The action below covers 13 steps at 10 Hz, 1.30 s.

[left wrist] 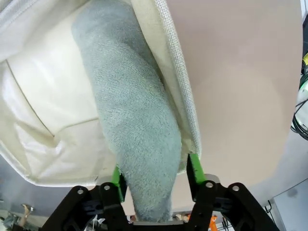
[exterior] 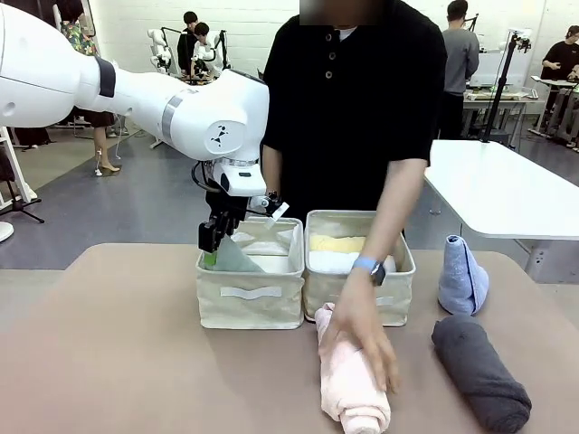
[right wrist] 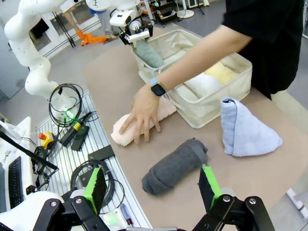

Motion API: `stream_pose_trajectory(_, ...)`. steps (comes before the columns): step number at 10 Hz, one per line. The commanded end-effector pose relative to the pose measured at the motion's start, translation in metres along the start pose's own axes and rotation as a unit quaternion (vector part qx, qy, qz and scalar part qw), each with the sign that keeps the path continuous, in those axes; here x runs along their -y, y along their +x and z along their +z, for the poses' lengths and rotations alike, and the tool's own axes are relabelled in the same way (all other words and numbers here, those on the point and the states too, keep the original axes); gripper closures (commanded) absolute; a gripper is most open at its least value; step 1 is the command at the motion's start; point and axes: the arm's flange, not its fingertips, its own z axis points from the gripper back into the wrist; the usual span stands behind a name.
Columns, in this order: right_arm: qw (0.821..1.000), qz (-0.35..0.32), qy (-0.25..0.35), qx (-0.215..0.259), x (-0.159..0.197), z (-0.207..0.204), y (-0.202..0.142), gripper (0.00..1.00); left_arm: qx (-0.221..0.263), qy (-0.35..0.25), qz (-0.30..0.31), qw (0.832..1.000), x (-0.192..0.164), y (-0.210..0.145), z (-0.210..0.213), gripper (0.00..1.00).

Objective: Sort the towels based on their folding style.
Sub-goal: Pick up one triangle-folded towel and place it in the left Fabric basket.

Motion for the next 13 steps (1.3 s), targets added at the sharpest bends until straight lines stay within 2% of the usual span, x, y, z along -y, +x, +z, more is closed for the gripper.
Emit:
stream_pose_trajectory(1, 1.0, 0.006, 0.006, 0.018, 0.001, -0.001, 0.001, 0.0, 0.013, 0.003, -0.004, 1.0, 0.009, -0.003, -0.003, 0.0)
stream_pose_trajectory(4, 1.0, 0.006, 0.006, 0.018, 0.001, -0.001, 0.001, 0.0, 0.016, 0.002, -0.001, 1.0, 0.008, -0.004, -0.002, 0.0)
stream_pose_trajectory(6, 1.0, 0.006, 0.006, 0.018, 0.001, -0.001, 0.001, 0.0, 0.043, 0.015, 0.004, 0.999, 0.017, -0.018, 0.025, 0.0)
stream_pose_trajectory(8, 1.0, 0.006, 0.006, 0.018, 0.001, -0.001, 0.001, 0.0, 0.134, 0.036, 0.011, 0.99, 0.047, -0.073, 0.078, 0.0)
stream_pose_trajectory(9, 1.0, 0.006, 0.006, 0.018, 0.001, -0.001, 0.001, 0.0, 0.207, 0.056, 0.012, 0.977, 0.078, -0.117, 0.107, 0.0)
stream_pose_trajectory(10, 1.0, 0.006, 0.006, 0.018, 0.001, -0.001, 0.001, 0.0, 0.255, 0.086, 0.024, 0.963, 0.11, -0.156, 0.123, 0.0)
stream_pose_trajectory(12, 1.0, 0.006, 0.006, 0.018, 0.001, -0.001, 0.001, 0.0, 0.302, 0.129, 0.085, 0.941, 0.165, -0.22, 0.124, 0.0)
stream_pose_trajectory(13, 1.0, 0.006, 0.006, 0.018, 0.001, -0.001, 0.001, 0.0, 0.321, 0.13, 0.114, 0.931, 0.181, -0.241, 0.114, 0.0)
